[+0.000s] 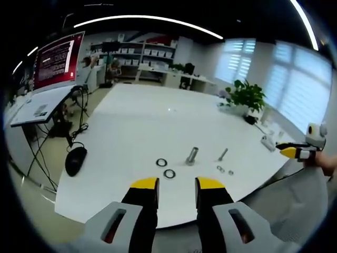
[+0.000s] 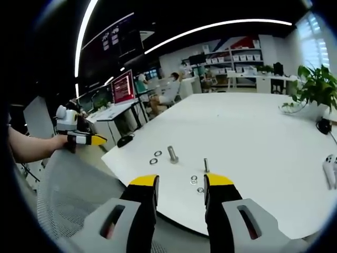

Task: Place the washer onto the threaded stud by aligning its center hole with the stud, sliding it down to the base, and recovering from edge contact or off-axis alignment until the washer reaches the visible bottom stop.

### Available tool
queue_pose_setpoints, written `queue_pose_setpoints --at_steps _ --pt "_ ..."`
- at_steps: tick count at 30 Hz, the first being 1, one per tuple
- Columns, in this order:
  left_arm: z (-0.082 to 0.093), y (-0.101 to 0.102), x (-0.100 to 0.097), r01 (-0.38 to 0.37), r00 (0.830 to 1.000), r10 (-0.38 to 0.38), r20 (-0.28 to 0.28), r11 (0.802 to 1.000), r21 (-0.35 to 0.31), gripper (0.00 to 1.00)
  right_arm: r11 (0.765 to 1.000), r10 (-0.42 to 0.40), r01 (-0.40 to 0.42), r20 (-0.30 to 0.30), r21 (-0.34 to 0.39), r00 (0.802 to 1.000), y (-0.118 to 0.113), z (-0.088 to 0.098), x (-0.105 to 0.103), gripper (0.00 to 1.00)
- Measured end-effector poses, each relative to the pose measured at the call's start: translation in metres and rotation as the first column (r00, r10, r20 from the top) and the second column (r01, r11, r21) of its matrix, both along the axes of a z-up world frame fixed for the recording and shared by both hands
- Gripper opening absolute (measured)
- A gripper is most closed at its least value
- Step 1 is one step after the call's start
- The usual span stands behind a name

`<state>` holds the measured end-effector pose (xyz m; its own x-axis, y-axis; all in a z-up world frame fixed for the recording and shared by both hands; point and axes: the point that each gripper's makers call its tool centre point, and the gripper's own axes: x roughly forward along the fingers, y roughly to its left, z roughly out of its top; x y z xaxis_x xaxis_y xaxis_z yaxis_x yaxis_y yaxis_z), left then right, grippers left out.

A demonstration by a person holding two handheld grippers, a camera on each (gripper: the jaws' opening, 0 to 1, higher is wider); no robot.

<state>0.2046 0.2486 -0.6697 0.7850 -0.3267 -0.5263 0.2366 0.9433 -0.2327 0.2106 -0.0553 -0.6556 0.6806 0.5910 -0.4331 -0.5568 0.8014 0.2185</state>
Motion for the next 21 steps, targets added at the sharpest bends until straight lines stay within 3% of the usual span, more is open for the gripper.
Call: queue_pose_setpoints --at_steps 21 --pt "-0.0079 -0.0032 -0.0035 0.013 0.999 -0.012 -0.043 1.0 0.013 0.26 1.0 0.008 -0.007 0.005 -0.01 1.0 -0.0005 -0.0008 0.0001 0.36"
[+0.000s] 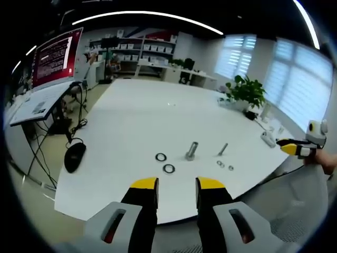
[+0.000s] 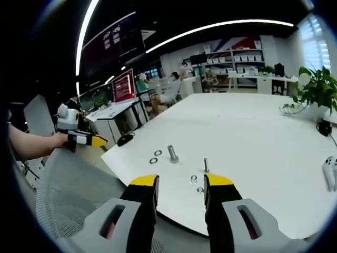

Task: Place the washer onto the threaded stud by aligning its center hole with the stud, sliding it down to the base, and recovering from edge contact or off-axis alignment until the washer reaches the visible bottom stop.

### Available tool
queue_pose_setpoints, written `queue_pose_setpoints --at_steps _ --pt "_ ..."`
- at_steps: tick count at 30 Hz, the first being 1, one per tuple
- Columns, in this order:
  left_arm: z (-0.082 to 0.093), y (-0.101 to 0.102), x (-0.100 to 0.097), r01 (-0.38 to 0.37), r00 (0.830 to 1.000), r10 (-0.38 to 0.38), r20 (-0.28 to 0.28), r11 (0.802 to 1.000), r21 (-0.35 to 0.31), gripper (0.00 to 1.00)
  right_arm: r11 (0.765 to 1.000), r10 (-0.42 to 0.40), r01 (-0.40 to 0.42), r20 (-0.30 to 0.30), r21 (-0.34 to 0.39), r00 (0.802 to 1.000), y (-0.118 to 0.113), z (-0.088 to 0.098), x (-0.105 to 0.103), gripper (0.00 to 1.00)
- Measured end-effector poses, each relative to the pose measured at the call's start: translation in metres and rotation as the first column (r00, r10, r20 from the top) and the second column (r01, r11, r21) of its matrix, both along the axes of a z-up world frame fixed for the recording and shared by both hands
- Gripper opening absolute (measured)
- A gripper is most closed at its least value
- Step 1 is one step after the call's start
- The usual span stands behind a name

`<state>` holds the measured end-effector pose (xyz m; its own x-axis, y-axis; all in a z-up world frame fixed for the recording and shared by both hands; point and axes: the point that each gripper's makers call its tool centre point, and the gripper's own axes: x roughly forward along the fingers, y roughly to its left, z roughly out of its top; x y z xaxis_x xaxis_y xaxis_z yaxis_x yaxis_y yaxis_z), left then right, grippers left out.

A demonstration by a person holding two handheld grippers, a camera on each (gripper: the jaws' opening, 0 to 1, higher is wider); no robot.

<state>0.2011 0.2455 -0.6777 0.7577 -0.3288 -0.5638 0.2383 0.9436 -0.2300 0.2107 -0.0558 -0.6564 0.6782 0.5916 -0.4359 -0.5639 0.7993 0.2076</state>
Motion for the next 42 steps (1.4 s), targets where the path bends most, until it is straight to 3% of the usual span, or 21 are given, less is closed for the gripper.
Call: queue_pose_setpoints --at_steps 12,18,22,27,32,37,42 --pt "-0.006 -0.003 -0.002 0.021 0.999 -0.02 -0.036 1.0 0.021 0.27 1.0 -0.017 0.017 -0.001 0.011 1.0 -0.003 0.001 0.001 0.37" --pt "-0.006 -0.008 -0.003 0.059 0.997 -0.056 -0.051 0.996 0.068 0.28 0.999 -0.03 0.03 0.003 0.022 1.0 -0.005 0.002 0.002 0.37" --pt "0.004 -0.016 -0.003 0.087 0.996 -0.086 -0.029 0.994 0.058 0.17 1.0 -0.02 0.02 0.0 0.014 1.0 -0.004 0.001 0.002 0.37" --pt "0.009 -0.022 0.007 0.107 0.993 -0.103 -0.054 0.992 0.071 0.27 1.0 -0.024 0.024 -0.004 0.017 1.0 -0.004 0.001 0.002 0.37" --pt "-0.006 -0.03 0.015 0.178 0.98 -0.162 -0.118 0.974 0.142 0.28 1.0 -0.027 0.027 -0.005 0.012 1.0 -0.004 0.0 0.002 0.39" --pt "-0.021 -0.034 0.02 0.215 0.966 -0.186 -0.182 0.965 0.153 0.29 1.0 -0.03 0.03 -0.013 0.004 0.999 -0.005 -0.002 0.002 0.4" --pt "-0.037 -0.033 0.032 0.208 0.957 -0.172 -0.234 0.968 0.138 0.28 1.0 -0.029 0.029 -0.018 -0.002 0.999 -0.005 -0.003 0.002 0.4"
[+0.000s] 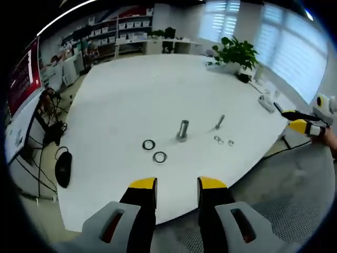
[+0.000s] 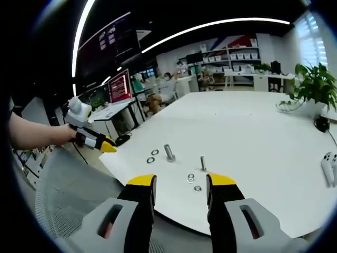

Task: Place the washer onto the threaded stud by aligning its center hole with the stud, sliding it down to the base, and recovering from edge contact or off-axis alignment until the washer reaches the visible bottom stop.

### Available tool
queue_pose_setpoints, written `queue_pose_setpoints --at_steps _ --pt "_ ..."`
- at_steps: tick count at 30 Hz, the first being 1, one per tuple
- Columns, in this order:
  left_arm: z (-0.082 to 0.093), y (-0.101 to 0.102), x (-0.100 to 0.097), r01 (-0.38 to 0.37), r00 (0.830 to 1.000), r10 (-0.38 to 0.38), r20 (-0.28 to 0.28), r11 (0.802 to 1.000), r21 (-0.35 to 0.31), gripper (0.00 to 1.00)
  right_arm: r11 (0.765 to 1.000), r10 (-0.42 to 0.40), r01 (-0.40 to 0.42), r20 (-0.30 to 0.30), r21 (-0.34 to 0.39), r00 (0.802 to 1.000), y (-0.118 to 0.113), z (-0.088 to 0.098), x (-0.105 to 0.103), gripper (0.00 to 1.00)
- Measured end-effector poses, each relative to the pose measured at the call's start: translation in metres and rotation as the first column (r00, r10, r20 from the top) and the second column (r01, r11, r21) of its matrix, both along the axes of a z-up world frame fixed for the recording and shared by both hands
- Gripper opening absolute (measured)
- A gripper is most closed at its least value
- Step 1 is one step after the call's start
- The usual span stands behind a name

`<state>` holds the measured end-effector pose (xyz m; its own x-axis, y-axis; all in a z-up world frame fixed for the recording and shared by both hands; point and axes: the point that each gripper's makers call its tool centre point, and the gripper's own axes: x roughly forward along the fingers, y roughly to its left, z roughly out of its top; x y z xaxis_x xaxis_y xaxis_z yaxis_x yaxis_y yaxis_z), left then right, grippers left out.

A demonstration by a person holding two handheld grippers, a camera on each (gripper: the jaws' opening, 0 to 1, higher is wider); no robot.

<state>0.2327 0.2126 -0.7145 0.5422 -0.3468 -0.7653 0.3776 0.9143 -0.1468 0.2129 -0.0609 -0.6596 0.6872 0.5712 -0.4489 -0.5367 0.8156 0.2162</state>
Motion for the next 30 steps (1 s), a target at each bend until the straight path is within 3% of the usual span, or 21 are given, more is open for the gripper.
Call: queue_pose_setpoints --at_steps 6,10,22,25,30 --pt "-0.032 -0.005 0.013 -0.003 0.996 0.003 -0.088 1.0 0.004 0.28 1.0 -0.007 0.007 -0.005 -0.001 1.0 -0.001 -0.001 0.0 0.4" --pt "-0.051 -0.009 0.02 0.031 0.99 -0.024 -0.136 0.998 0.049 0.28 1.0 -0.015 0.015 -0.008 0.001 1.0 -0.003 -0.001 0.001 0.4" --pt "-0.087 -0.011 0.043 0.049 0.97 -0.025 -0.24 0.994 0.095 0.31 1.0 -0.028 0.028 -0.017 0.005 0.999 -0.004 -0.002 0.0 0.38" --pt "-0.093 -0.012 0.049 0.087 0.966 -0.052 -0.255 0.988 0.128 0.31 1.0 -0.03 0.03 -0.024 0.001 0.999 -0.004 -0.003 0.0 0.38" --pt "-0.105 -0.006 0.059 0.086 0.962 -0.042 -0.271 0.984 0.155 0.31 1.0 -0.025 0.025 -0.027 -0.001 0.999 -0.004 -0.004 -0.001 0.37"
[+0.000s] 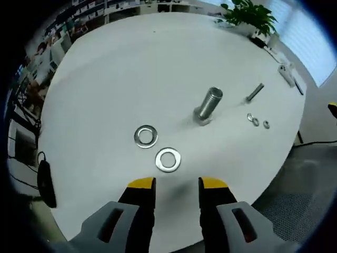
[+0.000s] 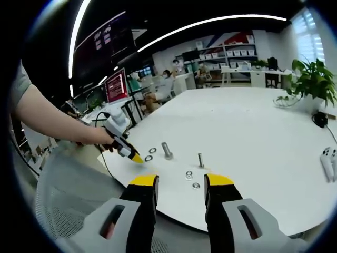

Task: Place the washer onto the threaded stud by aligning its center hole with the stud, sliding it down to the base, and recovering from edge contact or off-axis alignment until the washer reaches the visible bottom stop.

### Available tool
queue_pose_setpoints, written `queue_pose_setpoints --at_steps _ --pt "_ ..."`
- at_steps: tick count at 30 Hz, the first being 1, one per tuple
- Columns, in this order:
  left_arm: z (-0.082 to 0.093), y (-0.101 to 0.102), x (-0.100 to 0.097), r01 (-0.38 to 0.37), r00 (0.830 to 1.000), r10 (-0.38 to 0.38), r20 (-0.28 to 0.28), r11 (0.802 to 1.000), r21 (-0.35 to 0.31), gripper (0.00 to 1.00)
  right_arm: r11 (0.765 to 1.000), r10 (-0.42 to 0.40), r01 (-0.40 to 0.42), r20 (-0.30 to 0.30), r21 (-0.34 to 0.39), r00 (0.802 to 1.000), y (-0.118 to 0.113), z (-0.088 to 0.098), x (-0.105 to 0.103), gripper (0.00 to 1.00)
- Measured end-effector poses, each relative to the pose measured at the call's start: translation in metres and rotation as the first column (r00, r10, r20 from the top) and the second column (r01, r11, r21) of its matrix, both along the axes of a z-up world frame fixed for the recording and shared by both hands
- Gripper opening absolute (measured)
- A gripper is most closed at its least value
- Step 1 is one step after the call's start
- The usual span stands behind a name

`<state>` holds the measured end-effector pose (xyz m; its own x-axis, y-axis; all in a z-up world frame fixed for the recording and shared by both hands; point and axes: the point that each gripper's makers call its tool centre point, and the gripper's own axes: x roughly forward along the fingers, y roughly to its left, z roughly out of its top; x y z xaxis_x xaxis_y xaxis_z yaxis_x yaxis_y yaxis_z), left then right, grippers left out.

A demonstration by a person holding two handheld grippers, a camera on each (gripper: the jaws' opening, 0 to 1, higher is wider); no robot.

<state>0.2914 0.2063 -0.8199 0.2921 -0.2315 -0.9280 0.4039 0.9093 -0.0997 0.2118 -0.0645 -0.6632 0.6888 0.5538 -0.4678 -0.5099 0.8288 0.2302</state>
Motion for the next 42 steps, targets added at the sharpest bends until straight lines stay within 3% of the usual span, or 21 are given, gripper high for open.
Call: queue_pose_setpoints --at_steps 17,19,21,22,25,35,38,42 --pt "-0.016 -0.002 0.022 0.057 0.998 -0.056 -0.006 0.997 0.057 0.3 1.0 -0.013 0.013 -0.006 -0.003 1.0 -0.002 -0.001 0.0 0.36" --pt "-0.017 -0.002 0.024 0.086 0.996 -0.086 -0.009 0.994 0.074 0.29 1.0 -0.016 0.016 -0.005 -0.002 1.0 -0.002 -0.001 0.001 0.36" --pt "-0.019 0.002 0.024 0.178 0.984 -0.177 -0.018 0.974 0.138 0.26 1.0 -0.019 0.019 -0.006 -0.002 1.0 -0.003 -0.001 0.001 0.36" --pt "-0.019 -0.001 0.024 0.188 0.982 -0.187 -0.018 0.973 0.13 0.26 1.0 -0.021 0.021 -0.005 -0.002 1.0 -0.003 -0.001 0.001 0.36" --pt "-0.019 -0.001 0.024 0.148 0.989 -0.144 -0.038 0.981 0.125 0.25 1.0 -0.022 0.021 -0.006 -0.001 1.0 -0.003 -0.001 0.001 0.36" --pt "-0.02 -0.005 0.022 0.187 0.981 -0.176 -0.084 0.971 0.148 0.21 1.0 -0.023 0.023 -0.008 -0.003 1.0 -0.003 -0.001 0.001 0.35" --pt "-0.02 -0.011 0.014 0.258 0.963 -0.24 -0.121 0.952 0.165 0.21 1.0 -0.023 0.023 -0.009 -0.005 1.0 -0.003 -0.001 0.001 0.35" --pt "-0.02 -0.015 0.008 0.299 0.95 -0.275 -0.148 0.939 0.17 0.21 1.0 -0.023 0.022 -0.009 -0.004 1.0 -0.003 -0.002 0.0 0.35"
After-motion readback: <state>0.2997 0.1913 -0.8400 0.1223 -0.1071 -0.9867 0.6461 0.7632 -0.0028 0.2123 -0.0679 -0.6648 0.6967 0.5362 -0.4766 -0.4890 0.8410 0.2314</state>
